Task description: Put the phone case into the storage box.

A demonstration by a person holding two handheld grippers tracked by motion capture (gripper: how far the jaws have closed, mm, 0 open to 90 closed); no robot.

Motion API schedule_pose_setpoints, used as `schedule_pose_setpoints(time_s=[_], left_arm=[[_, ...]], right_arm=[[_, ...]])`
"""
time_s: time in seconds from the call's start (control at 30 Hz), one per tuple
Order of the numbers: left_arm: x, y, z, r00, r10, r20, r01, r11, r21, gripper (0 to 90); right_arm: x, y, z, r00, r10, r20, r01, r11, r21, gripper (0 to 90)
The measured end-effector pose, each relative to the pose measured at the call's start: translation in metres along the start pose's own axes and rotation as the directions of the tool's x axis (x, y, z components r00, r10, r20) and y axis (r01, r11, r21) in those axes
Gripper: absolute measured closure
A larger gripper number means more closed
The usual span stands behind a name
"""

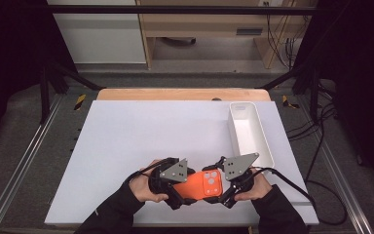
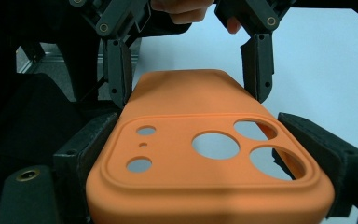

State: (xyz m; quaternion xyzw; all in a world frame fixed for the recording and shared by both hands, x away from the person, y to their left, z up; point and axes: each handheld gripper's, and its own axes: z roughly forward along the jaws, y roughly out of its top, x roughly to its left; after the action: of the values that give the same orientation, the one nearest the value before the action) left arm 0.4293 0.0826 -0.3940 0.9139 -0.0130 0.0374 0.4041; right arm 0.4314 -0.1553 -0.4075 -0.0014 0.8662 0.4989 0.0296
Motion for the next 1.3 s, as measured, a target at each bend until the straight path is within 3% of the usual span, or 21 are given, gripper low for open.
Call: schedule_pose_setpoints(time_s=[0.47,0.67,0.93,1.3], left_arm=[[0.0,0.0,0.003,1.0,0.001,-0.001,-0.001,1.0,-0.005,15.1],[0.0,0.001,0.002,0.9996,0.0,-0.028,-0.001,0.9998,-0.02,12.4],[0.003,-0.001,-0.01,0.9978,-0.05,-0.043,0.047,0.9965,-0.069,9.2],[0.008,-0.008,-0.015,0.9926,-0.112,-0.045,0.109,0.9916,-0.069,8.3]], right_arm=[[0.0,0.0,-0.001,1.0,0.006,0.002,-0.006,1.0,0.015,16.2],[-0.001,0.0,-0.001,0.9999,0.015,0.005,-0.015,1.0,0.02,16.2],[-0.002,0.001,-0.006,0.9993,0.019,0.032,-0.02,0.999,0.028,16.2],[-0.004,0.005,-0.017,0.9982,0.016,0.057,-0.019,0.998,0.053,16.1]])
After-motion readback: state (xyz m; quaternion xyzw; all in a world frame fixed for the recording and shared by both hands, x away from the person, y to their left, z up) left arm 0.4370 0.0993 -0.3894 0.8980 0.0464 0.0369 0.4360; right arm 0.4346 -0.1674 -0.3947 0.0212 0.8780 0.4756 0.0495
